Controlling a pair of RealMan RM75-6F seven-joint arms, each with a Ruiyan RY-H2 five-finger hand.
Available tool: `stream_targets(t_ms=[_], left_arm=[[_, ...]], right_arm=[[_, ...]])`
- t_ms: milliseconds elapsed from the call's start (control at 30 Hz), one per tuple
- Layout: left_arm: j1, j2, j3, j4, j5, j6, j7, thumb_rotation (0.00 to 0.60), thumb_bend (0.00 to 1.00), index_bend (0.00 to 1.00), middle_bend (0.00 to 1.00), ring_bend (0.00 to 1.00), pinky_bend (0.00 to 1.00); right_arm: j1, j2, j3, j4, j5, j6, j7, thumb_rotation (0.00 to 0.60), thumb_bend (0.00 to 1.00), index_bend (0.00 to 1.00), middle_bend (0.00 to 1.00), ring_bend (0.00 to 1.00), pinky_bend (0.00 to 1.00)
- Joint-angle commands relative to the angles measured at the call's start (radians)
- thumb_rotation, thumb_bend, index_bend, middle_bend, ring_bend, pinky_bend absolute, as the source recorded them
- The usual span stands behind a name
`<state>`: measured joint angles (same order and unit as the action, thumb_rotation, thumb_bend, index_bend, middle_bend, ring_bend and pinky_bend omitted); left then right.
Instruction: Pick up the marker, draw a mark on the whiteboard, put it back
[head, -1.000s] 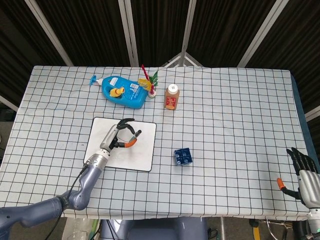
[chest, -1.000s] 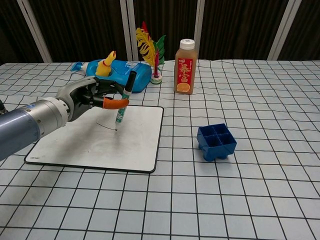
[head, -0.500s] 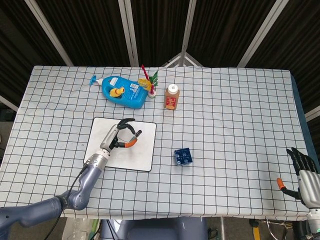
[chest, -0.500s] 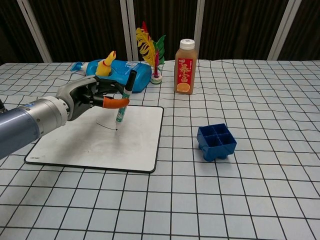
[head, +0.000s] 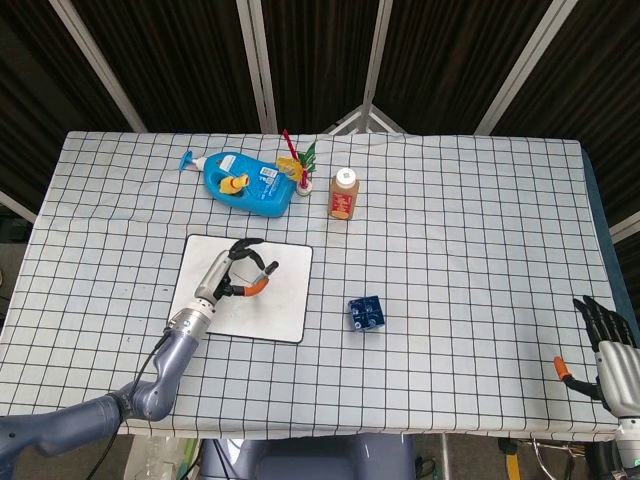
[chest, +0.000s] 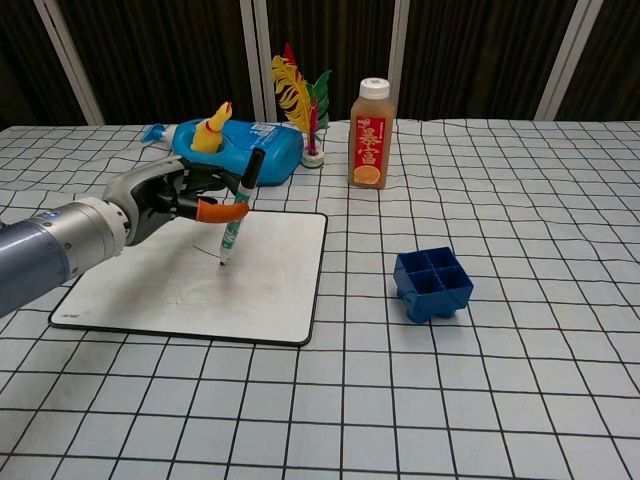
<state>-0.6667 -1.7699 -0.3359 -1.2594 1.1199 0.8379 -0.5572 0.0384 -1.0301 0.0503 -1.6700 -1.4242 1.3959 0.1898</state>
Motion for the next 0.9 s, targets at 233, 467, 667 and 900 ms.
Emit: stream_targets(t_ms=[233, 467, 667, 900], left_arm=[[0.025, 0.025, 0.021, -0.020, -0.017, -0.003, 0.024, 0.600, 0.55, 0.70, 0.14, 0.00, 0.00], [0.065, 0.068, 0.039, -0.066, -0.017, 0.017, 0.026, 0.600, 0.55, 0.70, 0.14, 0.00, 0.00], [0.111, 0.131, 0.016, -0.176, 0.023, 0.081, -0.037, 0.600, 0.55, 0.70, 0.14, 0.00, 0.00], [0.132, 0.206, -0.022, -0.298, 0.078, 0.129, -0.096, 0.600, 0.55, 0.70, 0.14, 0.00, 0.00]], right_arm=[[0.001, -0.001, 0.002, -0.001, 0.001, 0.001, -0.005, 0.600, 0.35, 0.00, 0.00, 0.00, 0.00], [0.001, -0.002, 0.002, -0.003, 0.004, 0.000, -0.010, 0.600, 0.35, 0.00, 0.00, 0.00, 0.00], [0.000, -0.001, 0.002, -0.006, 0.002, 0.003, -0.014, 0.600, 0.35, 0.00, 0.00, 0.00, 0.00], [0.001, -0.004, 0.003, -0.004, 0.004, 0.001, -0.016, 0.600, 0.35, 0.00, 0.00, 0.00, 0.00]])
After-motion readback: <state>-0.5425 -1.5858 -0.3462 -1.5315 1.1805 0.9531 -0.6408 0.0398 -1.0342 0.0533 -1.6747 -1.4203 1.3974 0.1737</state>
